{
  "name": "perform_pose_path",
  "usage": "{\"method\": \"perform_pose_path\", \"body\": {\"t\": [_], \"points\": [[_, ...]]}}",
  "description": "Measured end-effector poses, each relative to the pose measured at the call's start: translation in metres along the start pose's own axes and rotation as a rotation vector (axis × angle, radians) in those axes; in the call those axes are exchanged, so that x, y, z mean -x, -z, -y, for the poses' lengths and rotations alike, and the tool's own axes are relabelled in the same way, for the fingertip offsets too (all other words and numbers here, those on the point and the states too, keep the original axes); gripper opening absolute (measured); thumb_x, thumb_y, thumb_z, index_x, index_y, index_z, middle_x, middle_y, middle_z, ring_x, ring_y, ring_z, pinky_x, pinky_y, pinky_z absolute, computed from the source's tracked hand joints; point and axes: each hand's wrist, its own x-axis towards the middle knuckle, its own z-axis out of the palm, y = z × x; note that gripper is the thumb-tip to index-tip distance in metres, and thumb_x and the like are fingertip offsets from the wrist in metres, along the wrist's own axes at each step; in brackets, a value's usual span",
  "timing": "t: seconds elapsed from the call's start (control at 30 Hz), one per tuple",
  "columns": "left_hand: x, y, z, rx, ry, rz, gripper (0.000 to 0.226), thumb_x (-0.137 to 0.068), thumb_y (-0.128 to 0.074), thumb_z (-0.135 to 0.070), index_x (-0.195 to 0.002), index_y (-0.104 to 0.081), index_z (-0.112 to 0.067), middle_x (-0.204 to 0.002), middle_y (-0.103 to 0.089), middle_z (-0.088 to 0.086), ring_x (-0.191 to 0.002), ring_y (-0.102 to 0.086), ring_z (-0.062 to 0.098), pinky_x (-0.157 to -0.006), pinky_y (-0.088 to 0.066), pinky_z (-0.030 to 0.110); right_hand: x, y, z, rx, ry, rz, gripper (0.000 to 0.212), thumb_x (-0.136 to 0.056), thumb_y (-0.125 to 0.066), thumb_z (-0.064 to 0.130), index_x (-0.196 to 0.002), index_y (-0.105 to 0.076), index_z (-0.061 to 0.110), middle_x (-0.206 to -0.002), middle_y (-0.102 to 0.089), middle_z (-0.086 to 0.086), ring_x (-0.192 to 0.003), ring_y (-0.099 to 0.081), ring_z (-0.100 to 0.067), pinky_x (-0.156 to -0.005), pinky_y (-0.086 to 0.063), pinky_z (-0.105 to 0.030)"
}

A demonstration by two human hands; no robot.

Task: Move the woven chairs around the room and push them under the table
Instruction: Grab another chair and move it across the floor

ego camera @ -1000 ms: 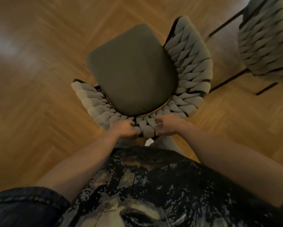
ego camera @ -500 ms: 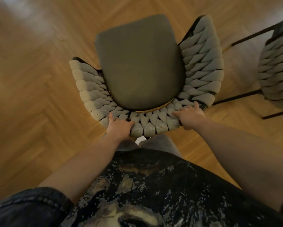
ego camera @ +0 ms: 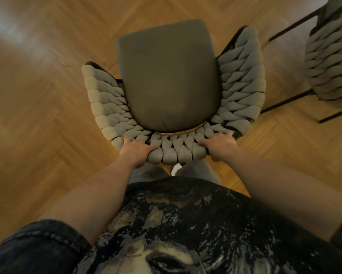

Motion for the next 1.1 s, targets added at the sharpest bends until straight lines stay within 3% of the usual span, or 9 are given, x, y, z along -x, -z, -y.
{"method": "perform_pose_path", "body": {"t": [0.33, 0.47, 0.73, 0.93, 1.1], "points": [[-0.017, 0.037, 0.077, -0.305, -0.197, -0.018, 0.062, -0.099, -0.052, -0.035, -0.152, -0.024, -0.051, -0.137, -0.052, 0.005, -0.128, -0.050, 0.033, -0.110, -0.022, 0.059, 0.007, 0.005, 0.068, -0.299, -0.165, 0.033, 0.055, -0.097, -0.059, 0.029, -0.147, -0.039, 0.039, -0.138, -0.054, -0.005, -0.128, -0.049, -0.035, -0.103, -0.033, -0.059], [-0.032, 0.056, 0.097, -0.416, -0.261, -0.038, 0.062, -0.101, -0.047, -0.024, -0.152, -0.025, -0.051, -0.137, -0.052, 0.004, -0.128, -0.050, 0.033, -0.111, -0.021, 0.060, 0.005, 0.009, 0.088, -0.435, -0.231, 0.048, 0.051, -0.098, -0.057, 0.025, -0.145, -0.043, 0.039, -0.134, -0.056, -0.007, -0.125, -0.050, -0.036, -0.103, -0.034, -0.060], [-0.070, 0.096, 0.116, -0.638, -0.354, -0.031, 0.069, -0.098, -0.054, -0.025, -0.151, -0.023, -0.055, -0.143, -0.048, 0.004, -0.130, -0.049, 0.033, -0.112, -0.019, 0.065, -0.003, 0.016, 0.117, -0.656, -0.333, 0.026, 0.043, -0.100, -0.054, 0.028, -0.141, -0.046, 0.034, -0.133, -0.057, -0.008, -0.126, -0.050, -0.037, -0.104, -0.030, -0.061], [-0.096, 0.128, 0.127, -0.801, -0.464, -0.058, 0.062, -0.101, -0.049, -0.028, -0.150, -0.024, -0.056, -0.145, -0.048, 0.004, -0.130, -0.049, 0.032, -0.115, -0.017, 0.066, -0.009, 0.030, 0.138, -0.829, -0.396, 0.061, 0.042, -0.104, -0.041, 0.026, -0.145, -0.043, 0.036, -0.142, -0.052, -0.011, -0.131, -0.046, -0.040, -0.105, -0.028, -0.066], [-0.112, 0.166, 0.130, -0.959, -0.547, -0.030, 0.067, -0.099, -0.055, -0.032, -0.152, -0.021, -0.053, -0.147, -0.044, 0.005, -0.133, -0.047, 0.034, -0.115, -0.015, 0.067, -0.016, 0.049, 0.160, -1.000, -0.471, 0.080, 0.049, -0.101, -0.050, 0.027, -0.147, -0.039, 0.037, -0.144, -0.051, -0.009, -0.133, -0.045, -0.038, -0.106, -0.030, -0.065]]}}
